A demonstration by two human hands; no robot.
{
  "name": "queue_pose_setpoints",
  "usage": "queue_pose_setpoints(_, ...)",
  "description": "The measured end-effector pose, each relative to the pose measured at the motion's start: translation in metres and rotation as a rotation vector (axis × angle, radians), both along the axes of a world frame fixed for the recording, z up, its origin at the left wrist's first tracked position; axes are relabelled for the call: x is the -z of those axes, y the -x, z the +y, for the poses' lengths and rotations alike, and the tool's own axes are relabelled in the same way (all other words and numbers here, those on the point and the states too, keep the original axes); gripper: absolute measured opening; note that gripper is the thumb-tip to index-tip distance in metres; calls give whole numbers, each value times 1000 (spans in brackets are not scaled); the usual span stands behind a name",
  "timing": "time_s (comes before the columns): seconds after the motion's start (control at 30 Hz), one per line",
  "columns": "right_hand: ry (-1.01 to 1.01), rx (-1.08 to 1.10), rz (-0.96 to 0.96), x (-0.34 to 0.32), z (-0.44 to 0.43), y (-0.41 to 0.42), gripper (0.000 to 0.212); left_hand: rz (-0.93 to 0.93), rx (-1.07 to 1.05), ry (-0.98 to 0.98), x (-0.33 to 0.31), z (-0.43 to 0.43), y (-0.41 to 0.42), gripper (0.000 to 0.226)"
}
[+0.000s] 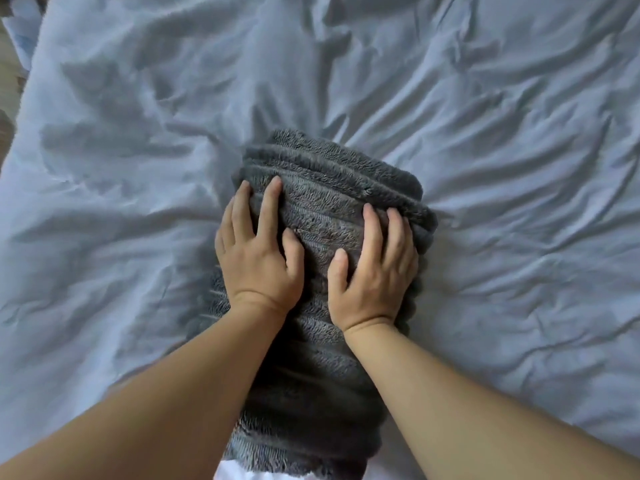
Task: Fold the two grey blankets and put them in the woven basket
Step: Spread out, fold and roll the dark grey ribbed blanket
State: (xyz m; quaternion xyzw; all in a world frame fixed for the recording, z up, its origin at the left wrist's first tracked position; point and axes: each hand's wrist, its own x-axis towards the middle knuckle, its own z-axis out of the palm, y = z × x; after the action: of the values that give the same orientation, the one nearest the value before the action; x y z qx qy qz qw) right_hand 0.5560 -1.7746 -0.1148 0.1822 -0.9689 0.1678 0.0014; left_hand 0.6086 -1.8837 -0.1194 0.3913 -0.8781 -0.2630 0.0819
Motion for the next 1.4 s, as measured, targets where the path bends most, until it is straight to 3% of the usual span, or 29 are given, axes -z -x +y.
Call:
queue_pose_setpoints(0.67, 35, -18, 167, 104, -18, 12, 59, 114, -42, 37, 105, -13, 18, 61)
queue_pose_setpoints(1.0, 13, 12, 167, 72, -18, 11, 61, 107, -45, 4, 80, -13, 19, 73)
queue_pose_setpoints(1.17, -100, 78, -21, 6, -20, -2, 58, 30, 7, -212, 23, -22, 11, 63)
queue_pose_setpoints(1.27, -43, 275, -165, -44, -25, -31, 57, -109, 119, -247, -27, -45, 4, 54)
queue_pose_setpoints(1.33, 7, 661, -191, -73, -21, -59, 56, -177, 298, -81, -60, -59, 9, 54)
queue_pose_setpoints(1.4, 15, 1047, -236, -90, -16, -88, 55, -129, 572, 103, -90, -66, 22, 57)
